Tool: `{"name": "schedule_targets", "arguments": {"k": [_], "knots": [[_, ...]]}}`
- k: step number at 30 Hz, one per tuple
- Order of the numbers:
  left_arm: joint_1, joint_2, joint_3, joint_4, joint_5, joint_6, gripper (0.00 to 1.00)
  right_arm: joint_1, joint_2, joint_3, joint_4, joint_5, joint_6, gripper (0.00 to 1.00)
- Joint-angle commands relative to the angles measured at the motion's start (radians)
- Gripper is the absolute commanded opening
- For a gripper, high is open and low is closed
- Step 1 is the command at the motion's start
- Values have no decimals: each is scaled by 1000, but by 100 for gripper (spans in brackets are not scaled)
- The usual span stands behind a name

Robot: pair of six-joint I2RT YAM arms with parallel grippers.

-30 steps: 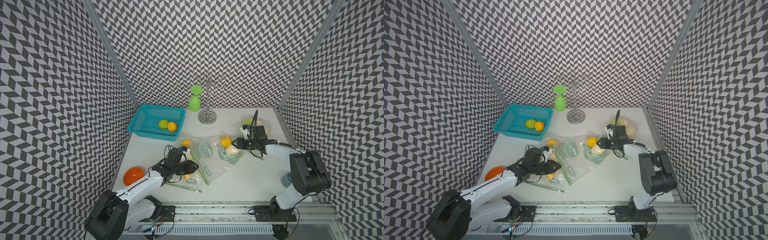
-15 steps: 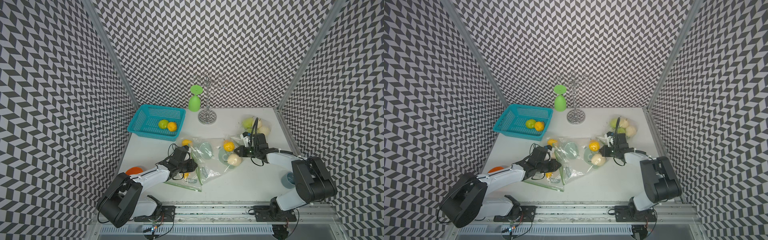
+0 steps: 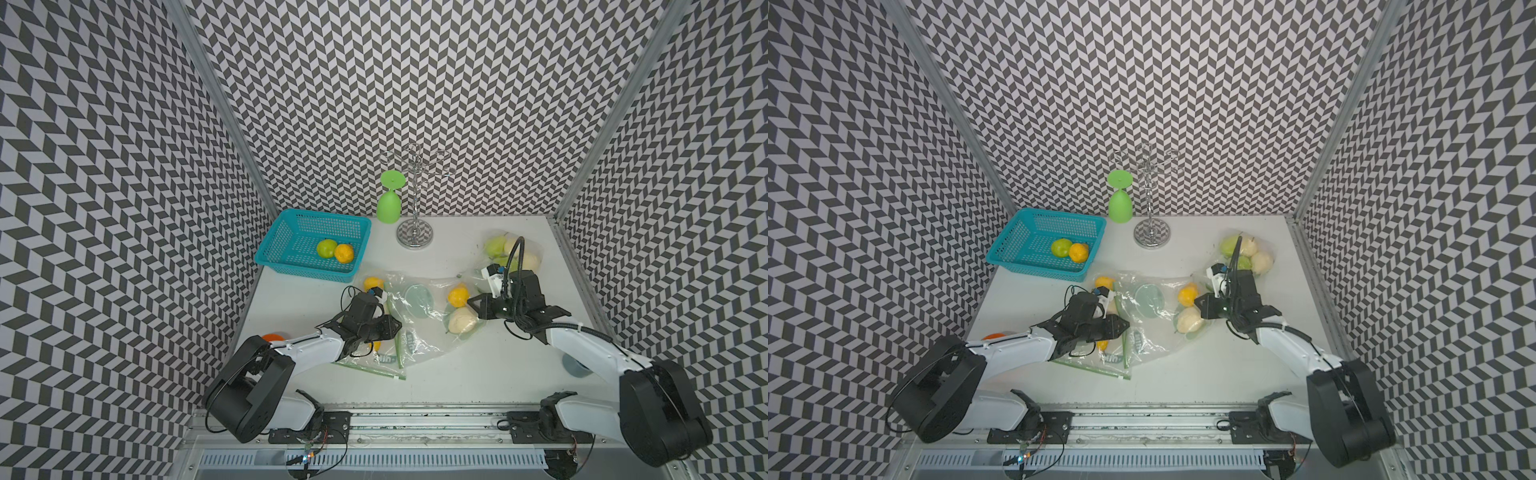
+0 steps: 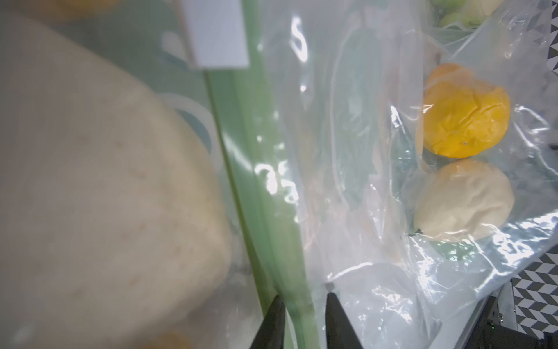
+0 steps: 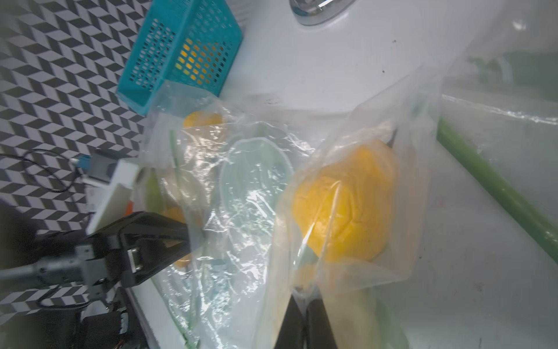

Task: Open the zip-top bag and take out the pear
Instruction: Adjust the zipper food storage bag at the center of the board.

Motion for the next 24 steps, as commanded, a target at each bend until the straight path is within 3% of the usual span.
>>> {"name": "schedule_targets", "arguments": {"k": [1,17,20,24], "knots": [[-12,72,-36,48,2,-10,24,24,-102,63,-89,35,19,0],[-64,277,-57,201,18,-34,19,60,-332,154,-208,-43,153,0],[-67,289,-55,203,18,-33,19,61,-371,148,-171,-126,210,0],[-68,289,-63,211,21,-33,19,43,-381,143,-258,7,190,0]]}}
